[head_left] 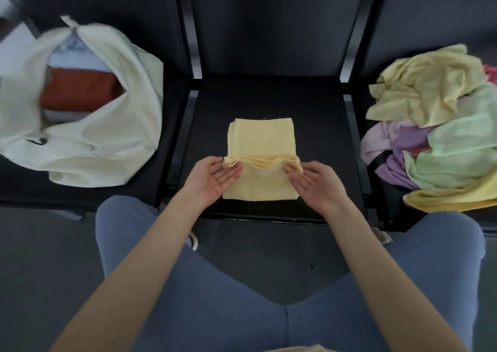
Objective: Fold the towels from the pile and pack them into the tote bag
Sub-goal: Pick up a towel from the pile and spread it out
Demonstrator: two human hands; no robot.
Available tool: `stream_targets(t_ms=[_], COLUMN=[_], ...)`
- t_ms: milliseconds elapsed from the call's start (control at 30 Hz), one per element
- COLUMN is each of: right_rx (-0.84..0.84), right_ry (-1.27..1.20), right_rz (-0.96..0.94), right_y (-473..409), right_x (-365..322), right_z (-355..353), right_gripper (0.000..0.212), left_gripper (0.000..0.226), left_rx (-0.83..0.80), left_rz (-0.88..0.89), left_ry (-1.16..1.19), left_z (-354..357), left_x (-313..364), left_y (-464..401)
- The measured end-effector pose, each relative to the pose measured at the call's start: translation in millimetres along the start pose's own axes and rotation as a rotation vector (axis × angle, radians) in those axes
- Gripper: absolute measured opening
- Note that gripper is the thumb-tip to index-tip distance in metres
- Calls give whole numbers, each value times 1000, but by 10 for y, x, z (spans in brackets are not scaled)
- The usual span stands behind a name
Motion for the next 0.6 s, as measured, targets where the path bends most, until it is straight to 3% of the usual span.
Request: stream_targets(t_ms=[167,233,300,367,433,533,600], right_rx=[101,130,145,168,159,-44,-132], right_ry=[70,134,266,531,953,1629,1995], right_rz=[-32,-53,-94,-182,-357,-586,-608], right_y=[-305,-376,-418,-415,-334,-236,-279], right_x=[-11,4,21,6,-81,30,195], right_z=[18,7,9,10,85,273,245], right_gripper=[36,29,36,53,63,68,73], left_gripper=[30,32,40,55,51,37,34], left_rx=[59,69,36,6,-75,-299,-406], left_rz=[24,65,150,279,499,787,931], left_ry=[69,3,-156,-485,-1017,-1761,-2018], left_z=[-39,-49,-27,6,115,243,219], left_x=[-12,-19,-4,59,148,5,-111], left_y=[-344,-419,-458,-413,-279,-66,-26])
Point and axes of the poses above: each hand's wrist, its own y-axis away from the middle knuckle, its own z-axis out of the palm, x = y × z, the point moved 9 cm from there along -y, towards the middle knuckle, and after that the axes turned 8 degrees about y, right-handed, at the moved point
